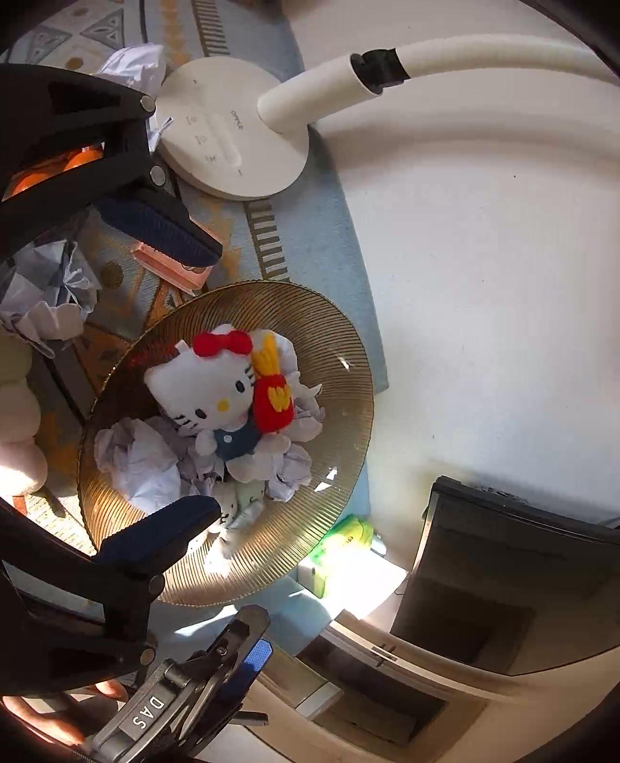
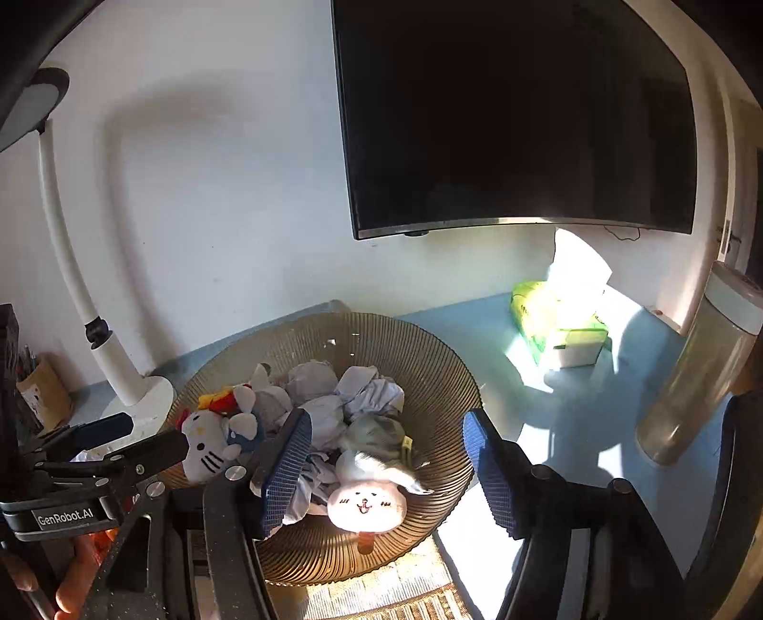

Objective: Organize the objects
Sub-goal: 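Carry Hello Kitty and checkered cloth over the amber bowl and open both grippers, then grasp the red snack bag with the left gripper while the right grasps the pastel plush stack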

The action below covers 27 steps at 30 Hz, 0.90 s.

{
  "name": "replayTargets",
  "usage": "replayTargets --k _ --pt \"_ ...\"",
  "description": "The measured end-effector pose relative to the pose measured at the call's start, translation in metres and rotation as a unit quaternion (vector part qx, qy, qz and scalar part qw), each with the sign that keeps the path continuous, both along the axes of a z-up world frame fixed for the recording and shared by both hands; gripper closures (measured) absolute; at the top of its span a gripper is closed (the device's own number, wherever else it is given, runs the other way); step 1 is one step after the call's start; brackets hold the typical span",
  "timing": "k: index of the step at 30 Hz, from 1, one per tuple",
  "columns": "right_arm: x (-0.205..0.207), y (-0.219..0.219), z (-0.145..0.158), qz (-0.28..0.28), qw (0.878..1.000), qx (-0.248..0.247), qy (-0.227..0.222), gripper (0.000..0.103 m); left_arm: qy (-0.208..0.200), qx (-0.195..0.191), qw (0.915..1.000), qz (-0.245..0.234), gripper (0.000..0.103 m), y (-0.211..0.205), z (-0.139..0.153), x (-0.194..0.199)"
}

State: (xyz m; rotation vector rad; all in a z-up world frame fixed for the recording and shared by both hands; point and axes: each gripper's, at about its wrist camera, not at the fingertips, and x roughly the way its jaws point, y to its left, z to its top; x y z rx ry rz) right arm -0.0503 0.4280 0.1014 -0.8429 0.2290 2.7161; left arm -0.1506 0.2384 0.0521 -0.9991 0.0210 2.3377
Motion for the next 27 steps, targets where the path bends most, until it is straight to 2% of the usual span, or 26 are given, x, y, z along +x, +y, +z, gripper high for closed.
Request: replayTargets --k 3,6,9,10,12,15,19,22,27 --pt "0.014 -0.016 -0.005 0.026 1.000 -0.006 -0.003 0.038 0.010 0.015 0.9998 0.007 0.006 -0.027 0.010 0.017" --pt "0.032 -0.044 -0.001 0.065 0.998 -0.003 0.002 0.038 0.041 0.023 0.9987 0.022 0.006 -0.062 0.026 0.048" --pt "0.050 -0.073 0.002 0.107 0.994 0.000 0.005 0.038 0.084 0.002 0.9943 0.066 0.005 -0.101 0.038 0.079" --pt "0.056 -0.083 0.002 0.123 0.992 -0.002 0.008 0.037 0.097 -0.004 0.9918 0.083 0.001 -0.115 0.040 0.088" --pt "0.068 -0.101 -0.002 0.153 0.988 -0.005 0.007 0.037 0.112 -0.012 0.9865 0.119 0.001 -0.144 0.039 0.103" --pt "0.082 -0.125 -0.019 0.190 0.982 -0.019 0.000 0.037 0.083 -0.017 0.9858 0.145 0.001 -0.178 0.021 0.116" --pt "0.084 -0.150 -0.052 0.214 0.975 -0.053 -0.034 0.037 0.051 -0.058 0.9806 0.180 0.001 -0.207 -0.018 0.125" --pt "0.079 -0.166 -0.072 0.224 0.972 -0.052 -0.055 0.037 0.037 -0.063 0.9776 0.197 0.001 -0.220 -0.039 0.126" --pt "0.070 -0.173 -0.096 0.214 0.973 -0.037 -0.074 0.037 0.032 -0.066 0.9752 0.209 0.001 -0.225 -0.059 0.126"
